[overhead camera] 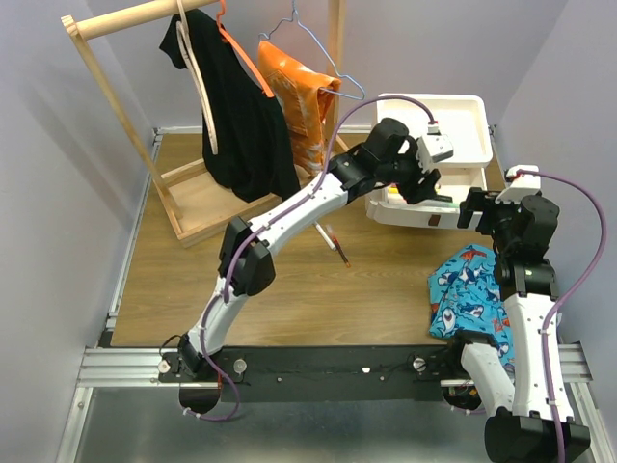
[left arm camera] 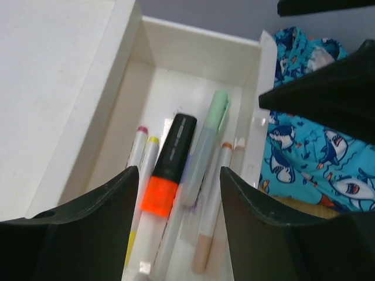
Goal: Sort the stationery into containers
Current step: Place the pen in the drawer, then pick up the pen from the center of the board.
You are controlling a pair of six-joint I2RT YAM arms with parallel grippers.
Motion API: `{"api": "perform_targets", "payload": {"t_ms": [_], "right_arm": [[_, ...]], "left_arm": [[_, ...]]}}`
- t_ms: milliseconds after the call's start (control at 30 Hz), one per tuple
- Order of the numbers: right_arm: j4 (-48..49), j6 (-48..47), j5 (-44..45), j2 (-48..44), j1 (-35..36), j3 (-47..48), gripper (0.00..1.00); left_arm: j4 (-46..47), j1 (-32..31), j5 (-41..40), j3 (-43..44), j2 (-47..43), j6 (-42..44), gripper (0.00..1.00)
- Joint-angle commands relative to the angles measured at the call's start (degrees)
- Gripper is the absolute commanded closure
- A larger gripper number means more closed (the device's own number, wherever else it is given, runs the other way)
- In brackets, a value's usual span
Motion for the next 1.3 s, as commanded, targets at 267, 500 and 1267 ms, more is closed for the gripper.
{"api": "perform_targets", "payload": {"t_ms": [267,500,1267], "right_arm": [[-0.4,-0.3,1.5,-0.8,-0.4,-0.8,0.0],[0.3,1.4,0.4,0.6,-0.3,-1.0,0.0],[-1.4,0.3,0.9,2.6,-1.6,1.2,0.0]], "left_arm": [[-4.6,12.6,-6.7,-36.7,-35.5,17.6,0.27],[-23.8,16.0,-16.5,-37.2,-27.1,0.9,0.41],[-24.4,14.7,-22.8,-32.2,-7.5,-31.4,0.33]]}}
